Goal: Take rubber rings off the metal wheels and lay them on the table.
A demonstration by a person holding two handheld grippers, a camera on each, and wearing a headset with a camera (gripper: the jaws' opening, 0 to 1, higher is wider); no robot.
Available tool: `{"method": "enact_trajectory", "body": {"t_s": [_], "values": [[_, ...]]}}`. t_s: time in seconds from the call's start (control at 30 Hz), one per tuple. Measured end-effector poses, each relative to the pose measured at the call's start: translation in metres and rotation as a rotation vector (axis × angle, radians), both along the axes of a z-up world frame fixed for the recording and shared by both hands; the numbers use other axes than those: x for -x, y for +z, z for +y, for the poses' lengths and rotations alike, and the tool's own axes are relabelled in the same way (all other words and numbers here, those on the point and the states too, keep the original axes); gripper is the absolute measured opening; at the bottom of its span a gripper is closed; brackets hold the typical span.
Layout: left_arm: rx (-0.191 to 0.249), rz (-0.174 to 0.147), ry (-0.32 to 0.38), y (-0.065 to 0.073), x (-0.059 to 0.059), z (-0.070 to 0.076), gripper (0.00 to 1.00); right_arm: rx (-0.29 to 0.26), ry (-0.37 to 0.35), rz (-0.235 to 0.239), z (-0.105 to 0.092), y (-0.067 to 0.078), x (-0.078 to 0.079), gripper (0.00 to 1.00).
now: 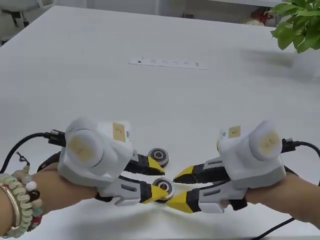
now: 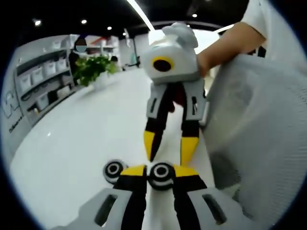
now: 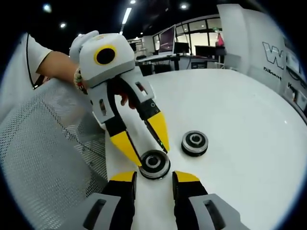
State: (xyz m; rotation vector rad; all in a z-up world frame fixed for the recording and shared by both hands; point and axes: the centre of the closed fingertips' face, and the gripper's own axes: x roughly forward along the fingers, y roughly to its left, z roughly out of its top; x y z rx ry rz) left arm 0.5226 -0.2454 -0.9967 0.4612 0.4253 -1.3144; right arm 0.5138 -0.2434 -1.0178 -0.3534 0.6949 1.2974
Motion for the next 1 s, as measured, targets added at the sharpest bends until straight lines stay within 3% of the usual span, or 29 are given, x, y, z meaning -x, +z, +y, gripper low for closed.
{"method": "enact_trajectory", "body": {"t_s": [0.33,0.43,1.0], "values": [[0.002,0.021,0.016,-0.0042,-0.0003,-0.0001,0.16,0.018,0.017,-0.024,0.0019,-0.0023,0.0001,0.25],[0.006,0.066,0.031,-0.0059,-0.0002,0.0006,0.15,0.015,0.014,-0.032,0.0023,-0.0018,-0.0016,0.25],[0.023,0.044,0.022,-0.0060,-0.0020,0.0028,0.14,0.022,0.037,-0.072,0.0014,-0.0016,-0.0038,0.20]]}}
